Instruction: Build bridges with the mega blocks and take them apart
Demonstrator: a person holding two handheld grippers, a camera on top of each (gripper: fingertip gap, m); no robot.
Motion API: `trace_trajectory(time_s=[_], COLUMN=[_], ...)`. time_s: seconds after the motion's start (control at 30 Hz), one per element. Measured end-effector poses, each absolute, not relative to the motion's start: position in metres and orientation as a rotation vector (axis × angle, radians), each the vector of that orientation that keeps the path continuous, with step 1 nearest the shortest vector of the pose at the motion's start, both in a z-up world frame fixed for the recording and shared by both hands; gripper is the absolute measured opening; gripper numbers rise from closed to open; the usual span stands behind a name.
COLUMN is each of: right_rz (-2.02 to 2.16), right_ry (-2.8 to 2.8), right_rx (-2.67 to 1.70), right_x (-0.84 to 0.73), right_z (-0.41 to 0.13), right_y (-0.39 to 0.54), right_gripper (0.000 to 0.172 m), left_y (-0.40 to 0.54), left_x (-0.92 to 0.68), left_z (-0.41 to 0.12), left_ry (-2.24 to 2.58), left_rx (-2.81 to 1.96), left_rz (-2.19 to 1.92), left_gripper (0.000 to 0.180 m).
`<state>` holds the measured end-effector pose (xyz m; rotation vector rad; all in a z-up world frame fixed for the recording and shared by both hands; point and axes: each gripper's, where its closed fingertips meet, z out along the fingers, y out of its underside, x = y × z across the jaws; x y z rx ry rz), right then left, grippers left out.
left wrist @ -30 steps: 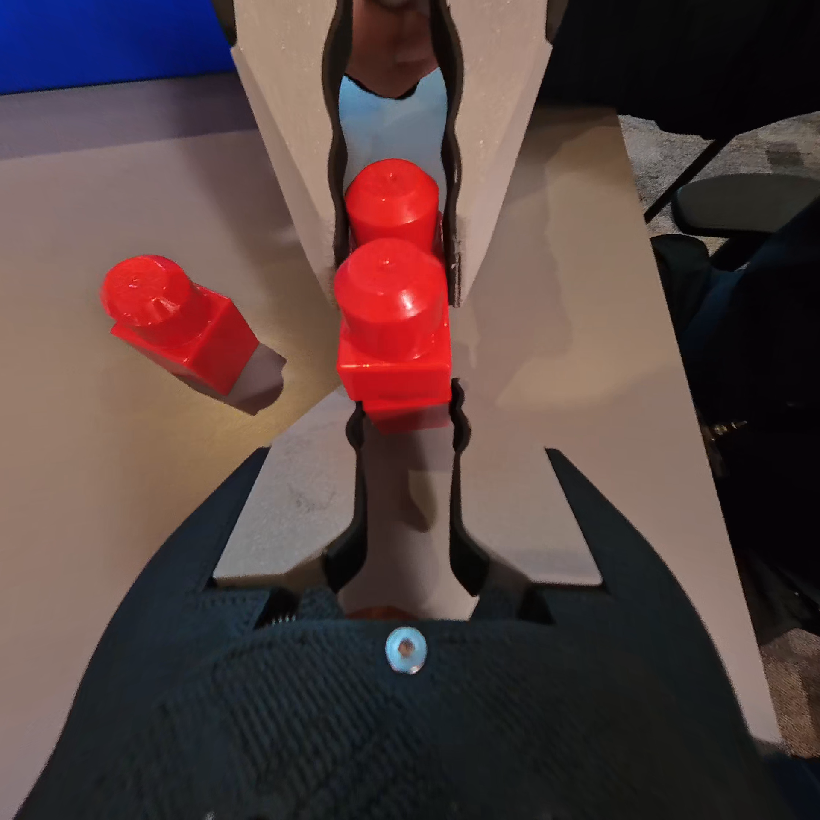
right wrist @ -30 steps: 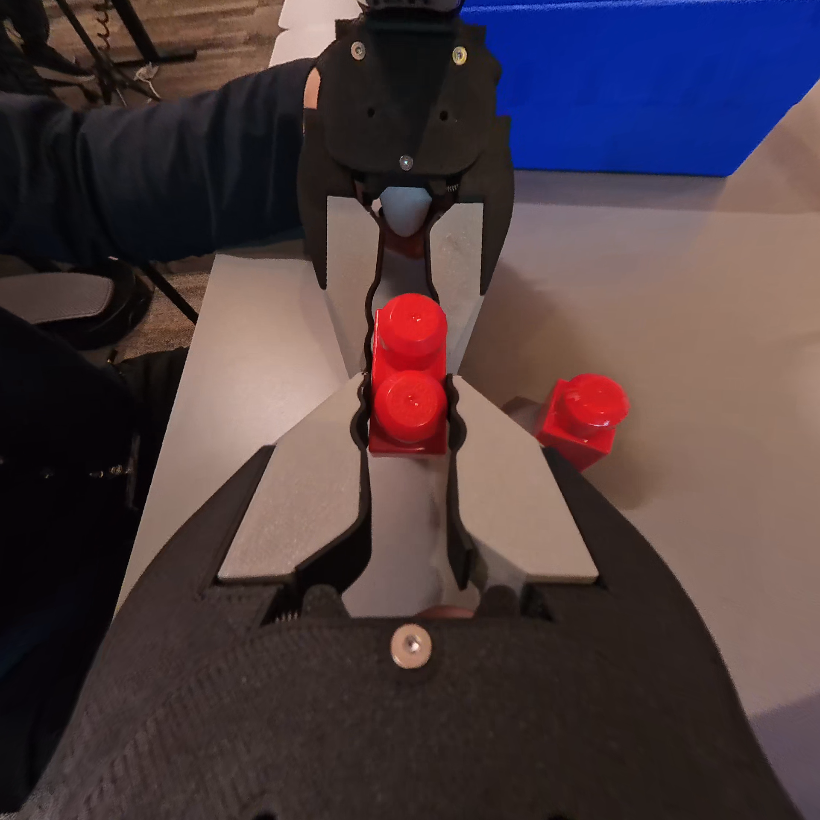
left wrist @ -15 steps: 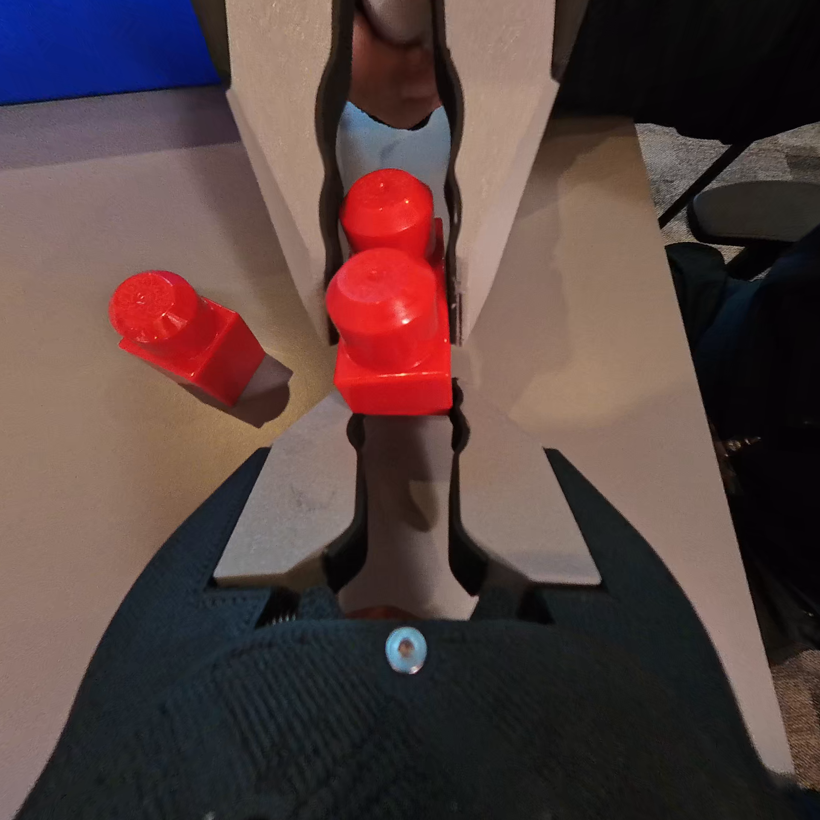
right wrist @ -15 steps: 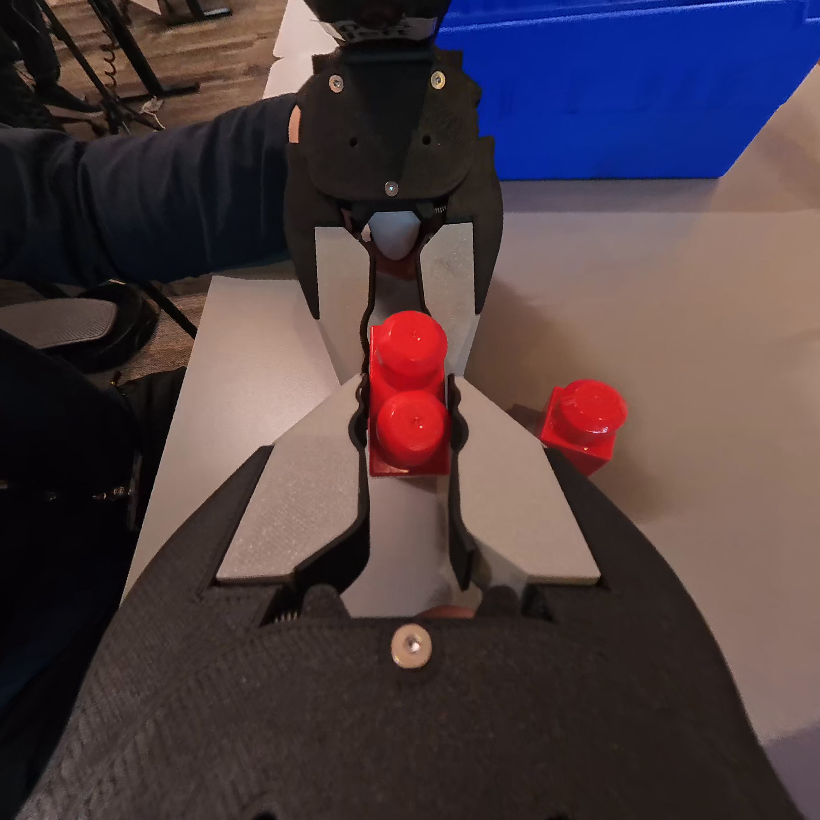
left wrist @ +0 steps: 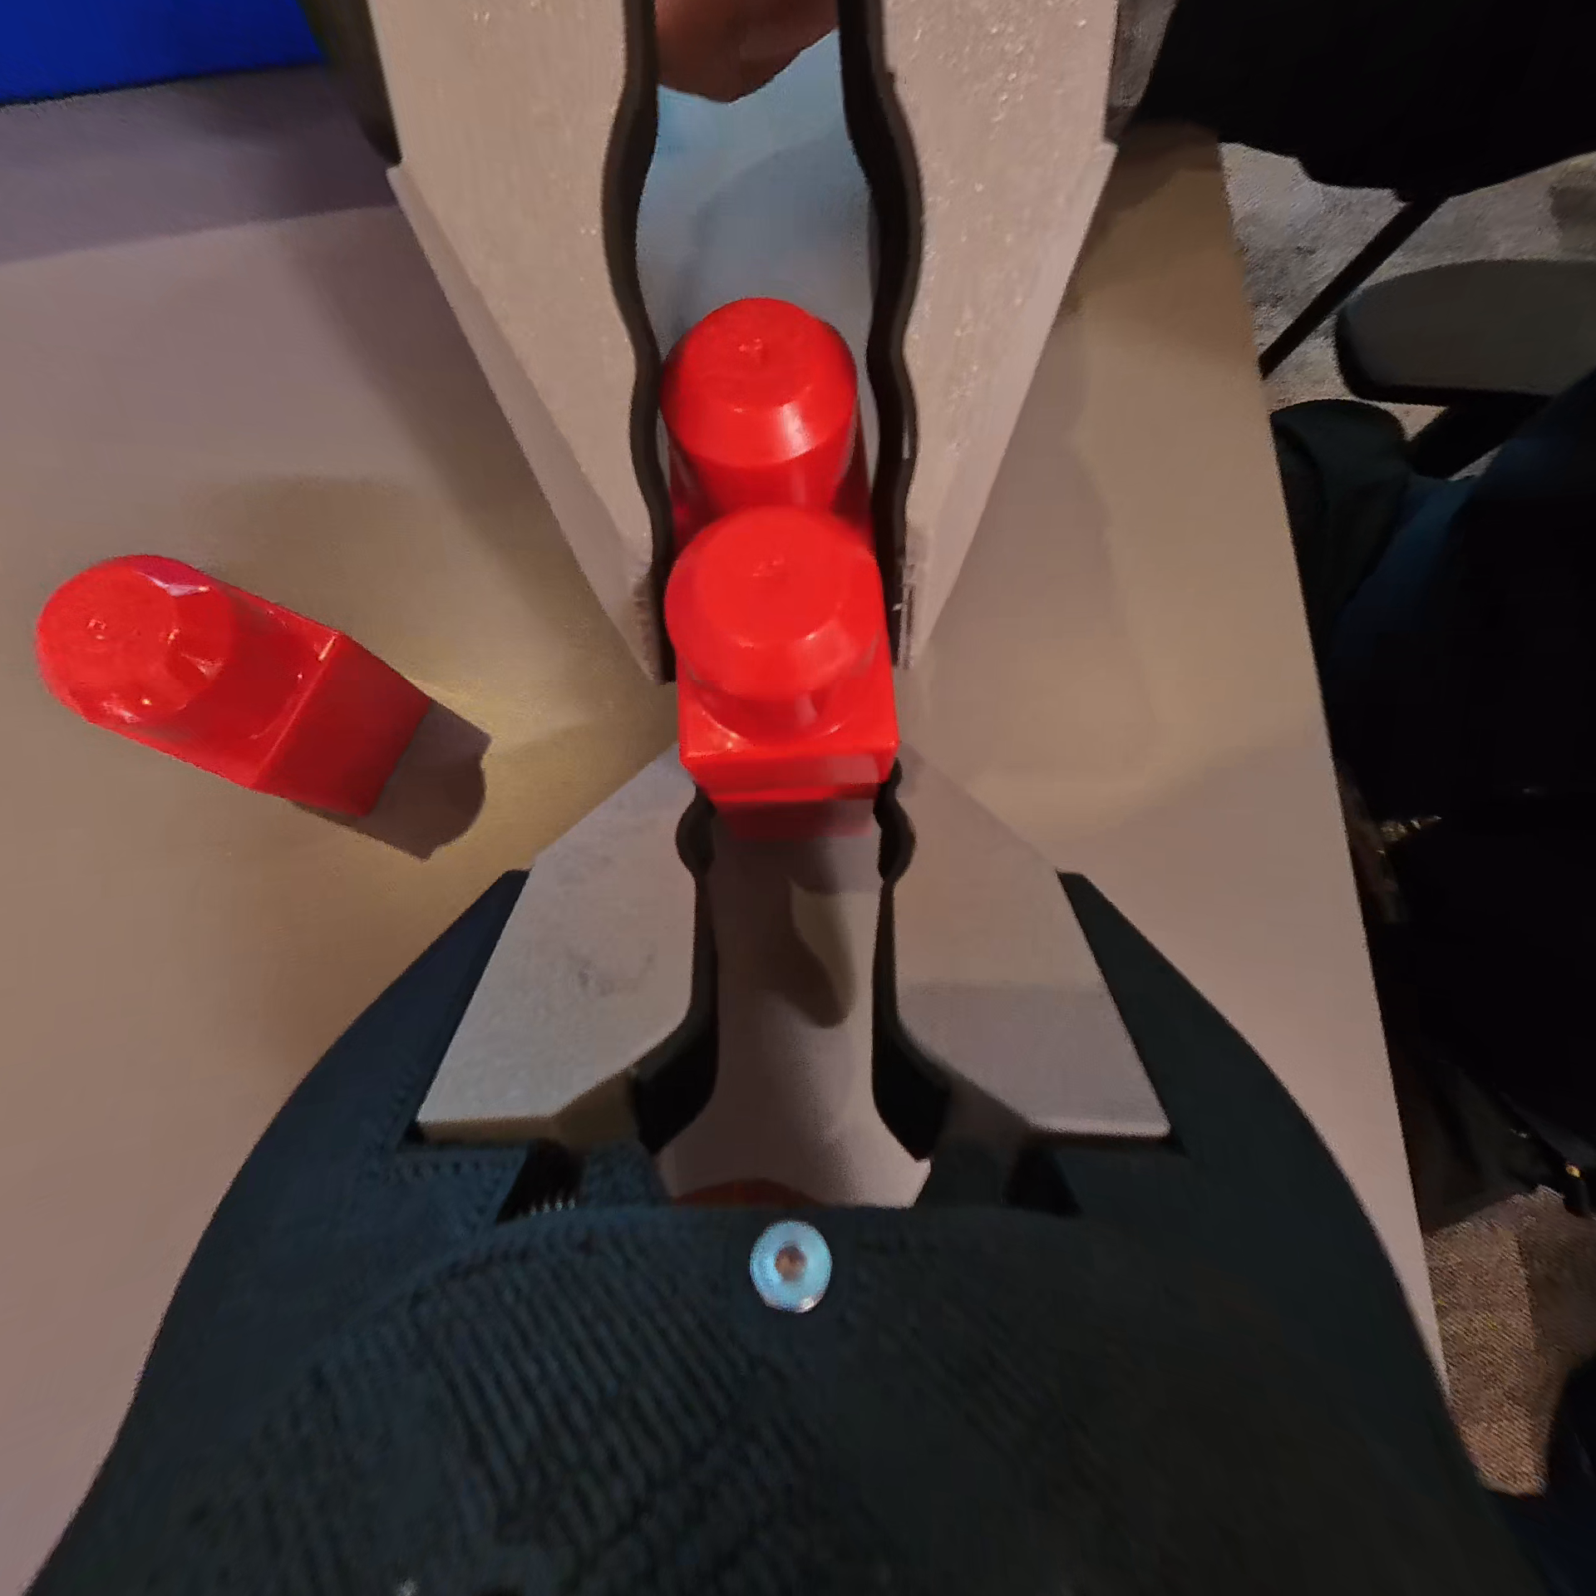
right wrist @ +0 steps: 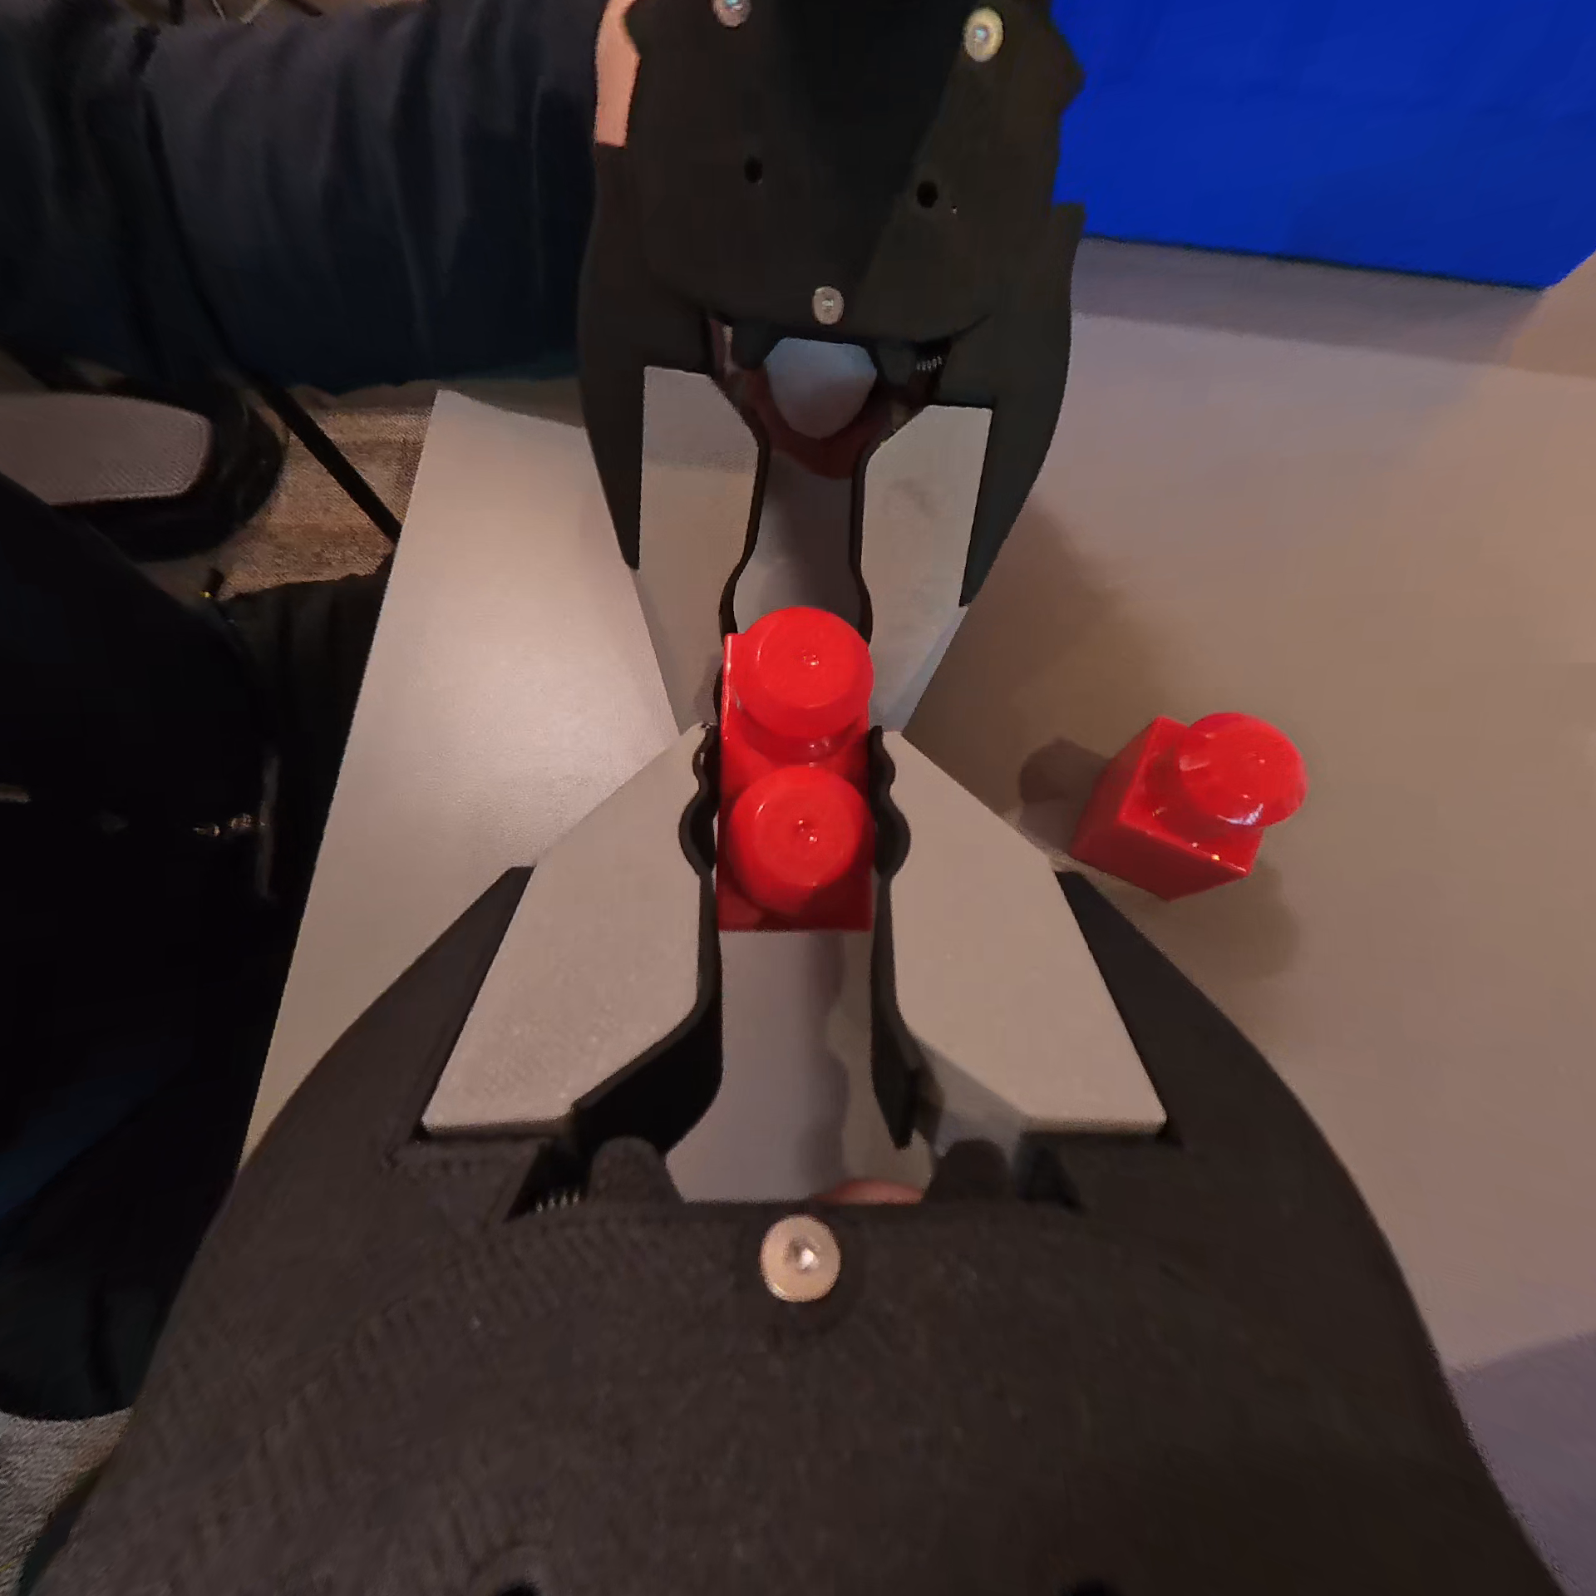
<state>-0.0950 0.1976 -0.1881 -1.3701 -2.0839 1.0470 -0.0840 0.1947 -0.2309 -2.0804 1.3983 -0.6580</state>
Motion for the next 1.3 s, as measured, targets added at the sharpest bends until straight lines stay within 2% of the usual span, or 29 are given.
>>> trace_trajectory(time_s=[0.23, 0.57, 0.97, 1.1, 1.3], right_rz=[1.083, 0.92, 0.982, 0.838, 0.947], right_ry=[-2.05, -2.188, -2.197, -2.257, -2.159], right_rx=[-1.532, -1.259, -1.46, -1.42, -1.334], right_x=[-0.095, -0.085, -0.077, -0.076, -0.083], right_z=[-0.195, -0.186, -0.19, -0.192, -0.176], right_y=[0.204, 0.184, 0.194, 0.196, 0.198], right_gripper=[0.03, 0.03, 0.03, 0.03, 0.031], left_y=[0.205, 0.177, 0.193, 0.195, 0.197], left_x=[-0.088, -0.072, -0.065, -0.066, -0.066], left_z=[-0.232, -0.223, -0.229, -0.231, -0.218], left_ry=[1.373, 1.431, 1.412, 1.402, 1.333], left_rx=[-2.11, -2.077, -2.1, -2.11, -2.081], left_rz=[-0.52, -0.792, -0.602, -0.593, -0.67], left_gripper=[0.033, 0.034, 0.033, 0.033, 0.033])
